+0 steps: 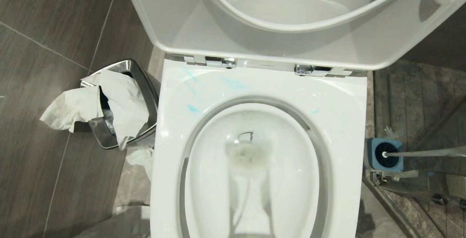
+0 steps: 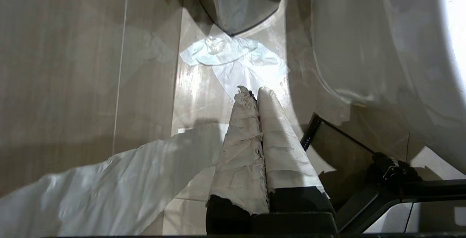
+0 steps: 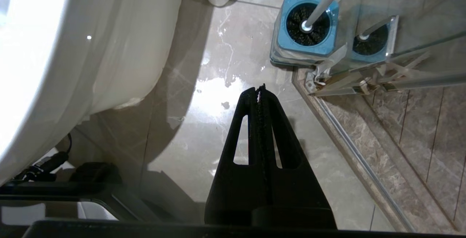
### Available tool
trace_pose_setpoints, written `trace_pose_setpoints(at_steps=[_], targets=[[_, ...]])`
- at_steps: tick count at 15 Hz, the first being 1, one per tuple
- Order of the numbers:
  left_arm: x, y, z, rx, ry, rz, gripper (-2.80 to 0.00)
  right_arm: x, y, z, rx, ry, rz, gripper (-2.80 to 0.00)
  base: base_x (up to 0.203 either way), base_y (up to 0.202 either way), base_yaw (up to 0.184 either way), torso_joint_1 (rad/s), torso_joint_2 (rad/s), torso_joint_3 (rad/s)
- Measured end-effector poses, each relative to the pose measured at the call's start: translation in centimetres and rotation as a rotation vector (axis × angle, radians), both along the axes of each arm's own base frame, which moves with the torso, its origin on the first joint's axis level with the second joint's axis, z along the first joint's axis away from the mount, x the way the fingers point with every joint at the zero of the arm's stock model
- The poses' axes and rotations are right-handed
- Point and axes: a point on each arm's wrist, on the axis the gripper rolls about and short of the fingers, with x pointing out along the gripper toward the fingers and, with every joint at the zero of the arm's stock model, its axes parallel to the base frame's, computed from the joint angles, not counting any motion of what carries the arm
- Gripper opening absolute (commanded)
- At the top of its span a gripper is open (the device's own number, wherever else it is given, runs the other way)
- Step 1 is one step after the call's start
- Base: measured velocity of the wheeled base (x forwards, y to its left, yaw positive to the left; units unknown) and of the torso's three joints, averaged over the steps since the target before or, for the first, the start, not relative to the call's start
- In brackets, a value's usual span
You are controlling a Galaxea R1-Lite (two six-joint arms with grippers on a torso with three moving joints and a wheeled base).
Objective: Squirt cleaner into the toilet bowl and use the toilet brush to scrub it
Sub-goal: Pour in the cleaning agent
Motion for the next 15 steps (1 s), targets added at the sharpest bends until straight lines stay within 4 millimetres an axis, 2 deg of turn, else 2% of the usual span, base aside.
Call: trace_pose_setpoints(at_steps=[7,9,10,13,15], targets=[[0.0,0.0,0.0,-0.001,0.001,0.0,-2.8,0.0,0.0,0.0,0.003,-0.003,0.0,-2.8,0.0,0.0,0.0,0.001,0.0,-0.07],[0.0,0.0,0.0,-0.003,0.001,0.0,-2.8,-0.3,0.0,0.7,0.0,-0.006,-0.003,-2.8,0.0,0.0,0.0,0.0,0.0,0.0],[0.0,0.0,0.0,-0.003,0.001,0.0,-2.8,-0.6,0.0,1.5,0.001,0.008,-0.003,-2.8,0.0,0.0,0.0,0.0,0.0,0.0],[0.0,0.0,0.0,-0.003,0.001,0.0,-2.8,-1.2,0.0,5.5,0.038,0.136,0.006,-2.8,0.0,0.0,0.0,0.0,0.0,0.0],[0.0,0.0,0.0,-0.003,0.001,0.0,-2.8,0.3,0.1,8.5,0.09,0.258,0.022,-2.8,0.0,0.0,0.0,0.0,0.0,0.0]])
